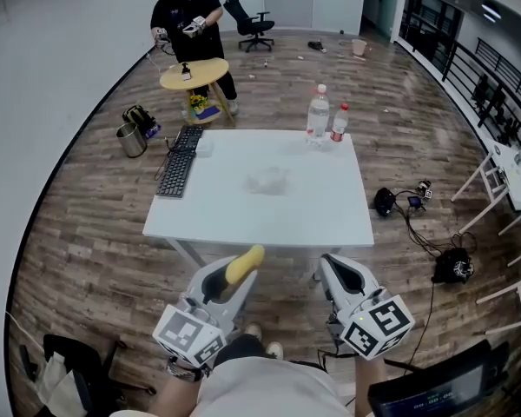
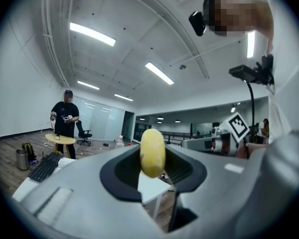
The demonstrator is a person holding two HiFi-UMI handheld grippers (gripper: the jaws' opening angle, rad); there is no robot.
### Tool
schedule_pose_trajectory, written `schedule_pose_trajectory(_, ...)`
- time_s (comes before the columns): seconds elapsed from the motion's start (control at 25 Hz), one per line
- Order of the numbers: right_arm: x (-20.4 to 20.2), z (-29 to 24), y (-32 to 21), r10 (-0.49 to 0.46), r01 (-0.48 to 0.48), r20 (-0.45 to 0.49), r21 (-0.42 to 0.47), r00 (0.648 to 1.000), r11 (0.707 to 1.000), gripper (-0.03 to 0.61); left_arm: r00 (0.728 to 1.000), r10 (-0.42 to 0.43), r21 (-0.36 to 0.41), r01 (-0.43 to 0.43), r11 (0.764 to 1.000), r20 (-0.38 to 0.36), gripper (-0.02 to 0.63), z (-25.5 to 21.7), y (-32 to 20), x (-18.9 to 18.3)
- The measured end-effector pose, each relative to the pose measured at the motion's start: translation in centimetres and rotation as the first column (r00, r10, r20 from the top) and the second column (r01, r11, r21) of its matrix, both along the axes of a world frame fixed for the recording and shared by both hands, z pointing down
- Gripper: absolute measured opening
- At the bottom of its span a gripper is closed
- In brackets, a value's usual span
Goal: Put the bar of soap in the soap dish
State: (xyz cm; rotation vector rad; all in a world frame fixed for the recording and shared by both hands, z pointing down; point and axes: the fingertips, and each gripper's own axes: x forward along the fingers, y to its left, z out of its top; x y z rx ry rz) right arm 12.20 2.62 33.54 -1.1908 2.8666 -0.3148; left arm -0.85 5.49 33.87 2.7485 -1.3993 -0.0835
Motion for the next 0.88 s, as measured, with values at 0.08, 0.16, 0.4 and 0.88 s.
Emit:
schedule_pose_trajectory(0.08,0.1,0.2,-0.3,0.001,-0.001,-0.001,-0.006,1.0,1.0,0.002,1.0,0.0,-0.003,0.0,1.0,-0.002,0.129,0.1,-0.2,0.1)
schedule_pose_trajectory(0.16,0.0,0.2,-0.8,0.005,-0.005,-0.003,-0.01,1.0,1.0,0.002,1.0,0.002,-0.007,-0.002,1.0,-0.006,0.129,0.3,-0.7,0.0)
schedule_pose_trajectory(0.4,-0.9,-0.2,-2.7,0.007,-0.007,-0.011,-0.008,1.0,1.0,0.002,1.0,0.005,-0.013,-0.006,1.0,-0.029,0.129,0.5,-2.8,-1.0)
schedule_pose_trajectory(0.88,-2.1,0.0,-5.8,0.009,-0.01,-0.029,-0.028,1.0,1.0,0.002,0.998,0.027,-0.017,-0.028,0.999,-0.054,0.129,0.8,-6.0,-1.6)
